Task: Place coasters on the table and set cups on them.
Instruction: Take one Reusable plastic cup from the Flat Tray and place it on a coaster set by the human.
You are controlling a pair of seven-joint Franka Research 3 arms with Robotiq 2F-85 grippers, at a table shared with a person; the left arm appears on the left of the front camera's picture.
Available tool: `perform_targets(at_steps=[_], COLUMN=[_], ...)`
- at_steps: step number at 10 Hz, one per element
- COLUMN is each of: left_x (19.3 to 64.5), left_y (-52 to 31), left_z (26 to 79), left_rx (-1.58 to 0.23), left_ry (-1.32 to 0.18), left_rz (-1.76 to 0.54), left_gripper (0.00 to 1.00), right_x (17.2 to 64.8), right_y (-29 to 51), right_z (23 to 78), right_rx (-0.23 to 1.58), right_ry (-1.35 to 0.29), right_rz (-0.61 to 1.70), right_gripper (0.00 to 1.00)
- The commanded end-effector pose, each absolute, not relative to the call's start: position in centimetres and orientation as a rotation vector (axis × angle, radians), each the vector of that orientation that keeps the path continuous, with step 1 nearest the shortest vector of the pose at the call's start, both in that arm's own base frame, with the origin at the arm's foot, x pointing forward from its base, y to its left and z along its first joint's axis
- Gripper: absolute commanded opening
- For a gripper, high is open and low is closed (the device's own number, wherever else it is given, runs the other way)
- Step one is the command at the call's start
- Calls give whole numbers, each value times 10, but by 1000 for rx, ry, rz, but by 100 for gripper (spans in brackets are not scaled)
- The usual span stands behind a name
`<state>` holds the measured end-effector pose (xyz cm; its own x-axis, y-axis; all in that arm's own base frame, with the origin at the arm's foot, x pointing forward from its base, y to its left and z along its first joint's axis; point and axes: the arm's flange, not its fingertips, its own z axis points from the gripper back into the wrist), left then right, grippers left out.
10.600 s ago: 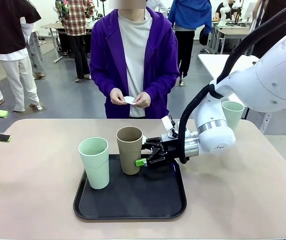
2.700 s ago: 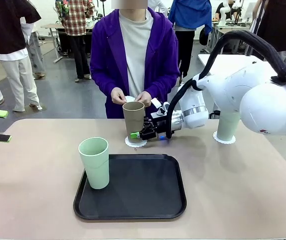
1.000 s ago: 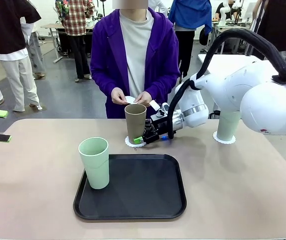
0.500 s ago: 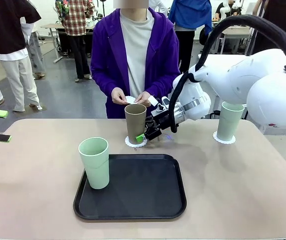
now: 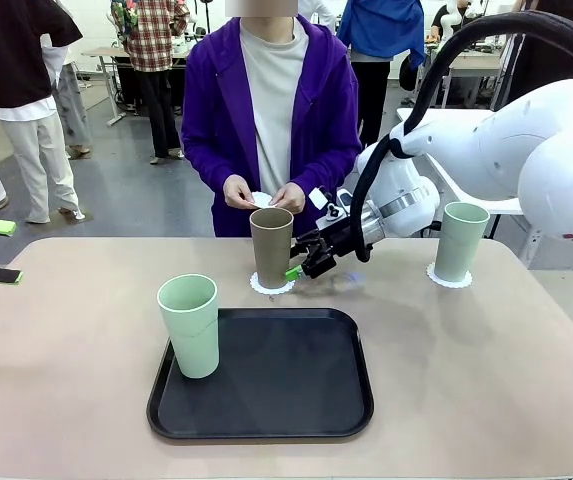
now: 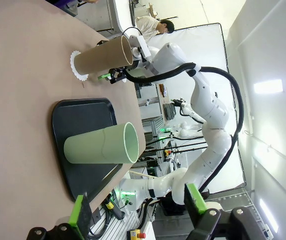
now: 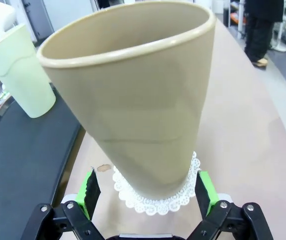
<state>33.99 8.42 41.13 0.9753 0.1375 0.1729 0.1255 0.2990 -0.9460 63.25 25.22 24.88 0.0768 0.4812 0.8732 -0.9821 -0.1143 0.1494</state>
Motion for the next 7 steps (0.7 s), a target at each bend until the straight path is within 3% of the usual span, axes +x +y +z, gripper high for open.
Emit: perform_targets(at_steps=[1,4,7], left_x=[339,339,339], left_y=[85,85,85], left_z=[411,411,411], left_rx=[-1279,-1279,-1279], left_ry=[-253,-253,-253], left_rz=[-1,-1,-1], left_gripper=[100,100,100], right_x=[613,577,550], right_y=[242,228,237], right_z=[277,352,400], right_rx=[873,573,385], right_ry=[-580,-413,-256], right_rz=[1355,1064,810], right_gripper=[100,100,100])
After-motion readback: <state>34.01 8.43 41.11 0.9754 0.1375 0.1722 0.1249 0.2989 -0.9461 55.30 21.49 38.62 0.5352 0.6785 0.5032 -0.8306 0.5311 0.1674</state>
